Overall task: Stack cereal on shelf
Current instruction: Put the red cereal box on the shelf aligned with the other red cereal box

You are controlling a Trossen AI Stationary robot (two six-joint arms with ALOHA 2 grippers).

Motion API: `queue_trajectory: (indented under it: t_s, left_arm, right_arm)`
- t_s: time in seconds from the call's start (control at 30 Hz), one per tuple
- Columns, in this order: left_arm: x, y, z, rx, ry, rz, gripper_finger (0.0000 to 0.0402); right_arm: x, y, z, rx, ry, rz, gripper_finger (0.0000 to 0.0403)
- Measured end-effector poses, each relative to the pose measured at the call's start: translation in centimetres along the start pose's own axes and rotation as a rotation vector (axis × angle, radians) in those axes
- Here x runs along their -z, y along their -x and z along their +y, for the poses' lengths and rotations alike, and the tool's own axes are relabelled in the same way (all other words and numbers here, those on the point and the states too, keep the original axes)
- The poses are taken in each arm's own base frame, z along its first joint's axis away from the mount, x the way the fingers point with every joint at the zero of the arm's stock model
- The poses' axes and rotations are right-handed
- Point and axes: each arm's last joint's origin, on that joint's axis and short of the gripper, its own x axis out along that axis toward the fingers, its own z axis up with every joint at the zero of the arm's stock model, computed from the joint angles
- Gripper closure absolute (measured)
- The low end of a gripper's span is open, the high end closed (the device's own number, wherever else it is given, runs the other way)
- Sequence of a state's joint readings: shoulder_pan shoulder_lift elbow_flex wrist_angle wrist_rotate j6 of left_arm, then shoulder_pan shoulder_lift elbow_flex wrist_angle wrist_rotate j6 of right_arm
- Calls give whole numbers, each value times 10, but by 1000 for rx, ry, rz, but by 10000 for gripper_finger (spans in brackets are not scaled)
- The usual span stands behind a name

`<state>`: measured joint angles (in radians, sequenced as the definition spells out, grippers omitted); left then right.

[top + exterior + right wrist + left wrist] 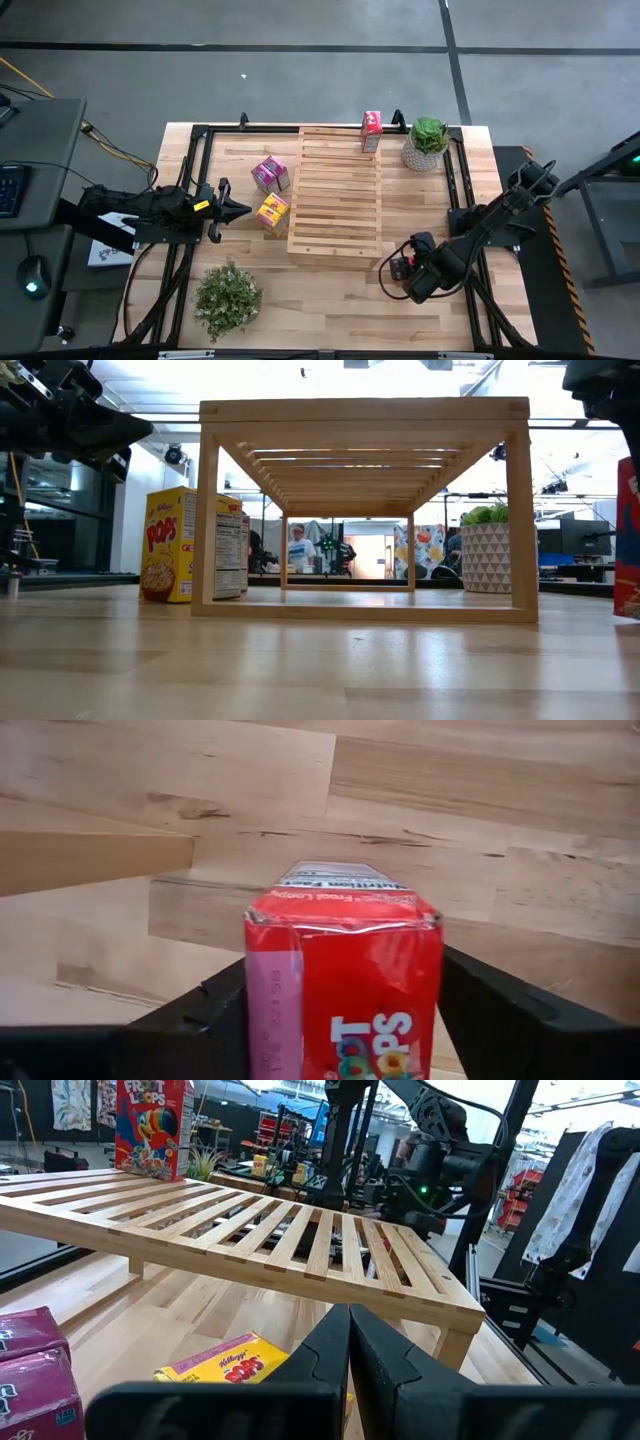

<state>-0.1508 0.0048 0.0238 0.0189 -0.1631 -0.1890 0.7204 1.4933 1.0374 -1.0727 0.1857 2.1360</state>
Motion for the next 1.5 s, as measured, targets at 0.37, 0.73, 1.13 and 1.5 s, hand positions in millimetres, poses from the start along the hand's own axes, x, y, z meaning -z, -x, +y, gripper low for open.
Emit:
queue_trajectory:
  t_s: [0.37,0.73,1.13,1.5]
  left_arm:
    - [0,0,0,0,0,0,398]
    - [0,0,0,0,0,-1,398]
    - [0,0,0,-1,0,-1,398]
    - [0,0,0,-1,0,-1,398]
  right_arm:
    - [6,2,5,-41,127,125,249]
    - [5,56,16,-500,348,404,262]
    - [-25,127,61,-1017,699,57,261]
    - [-107,205,105,-687,715,-471,261]
